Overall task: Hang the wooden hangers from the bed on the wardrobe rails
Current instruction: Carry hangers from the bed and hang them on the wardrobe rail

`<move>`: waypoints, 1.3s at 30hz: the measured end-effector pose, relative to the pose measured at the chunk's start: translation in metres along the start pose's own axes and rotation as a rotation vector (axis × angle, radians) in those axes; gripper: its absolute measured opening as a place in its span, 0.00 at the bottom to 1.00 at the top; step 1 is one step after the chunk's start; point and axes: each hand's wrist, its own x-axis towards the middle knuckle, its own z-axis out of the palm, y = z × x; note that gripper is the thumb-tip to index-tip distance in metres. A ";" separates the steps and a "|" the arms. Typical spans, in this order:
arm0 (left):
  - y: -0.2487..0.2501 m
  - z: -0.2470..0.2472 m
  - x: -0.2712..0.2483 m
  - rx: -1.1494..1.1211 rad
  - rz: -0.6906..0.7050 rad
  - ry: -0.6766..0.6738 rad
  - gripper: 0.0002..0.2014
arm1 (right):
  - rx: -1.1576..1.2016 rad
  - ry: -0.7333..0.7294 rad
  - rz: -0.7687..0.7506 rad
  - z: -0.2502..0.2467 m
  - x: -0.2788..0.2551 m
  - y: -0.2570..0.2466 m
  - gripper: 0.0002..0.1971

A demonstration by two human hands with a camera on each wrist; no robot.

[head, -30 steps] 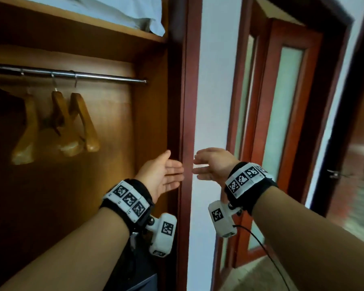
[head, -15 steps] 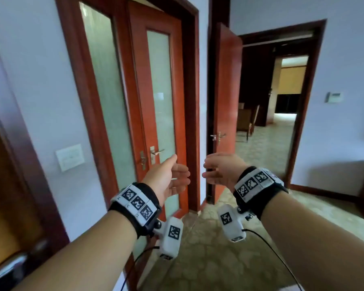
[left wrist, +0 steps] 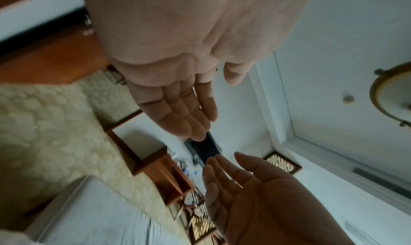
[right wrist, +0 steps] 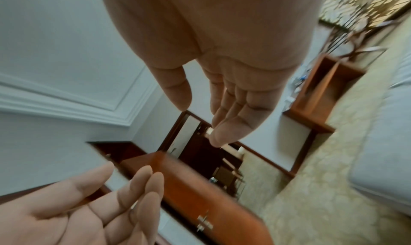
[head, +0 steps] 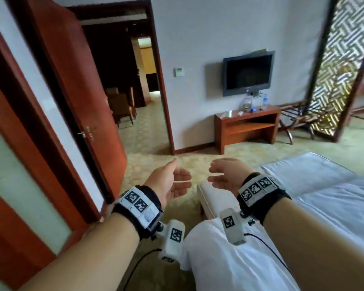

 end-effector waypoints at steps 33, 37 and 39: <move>-0.286 0.396 0.016 0.441 -0.544 -0.872 0.21 | 0.377 1.174 0.428 -0.395 -0.199 0.276 0.11; -0.334 0.430 0.012 0.536 -0.581 -0.813 0.20 | 0.493 1.167 0.525 -0.436 -0.204 0.333 0.05; -0.363 0.443 0.009 0.572 -0.623 -0.785 0.19 | 0.575 1.178 0.569 -0.450 -0.209 0.364 0.06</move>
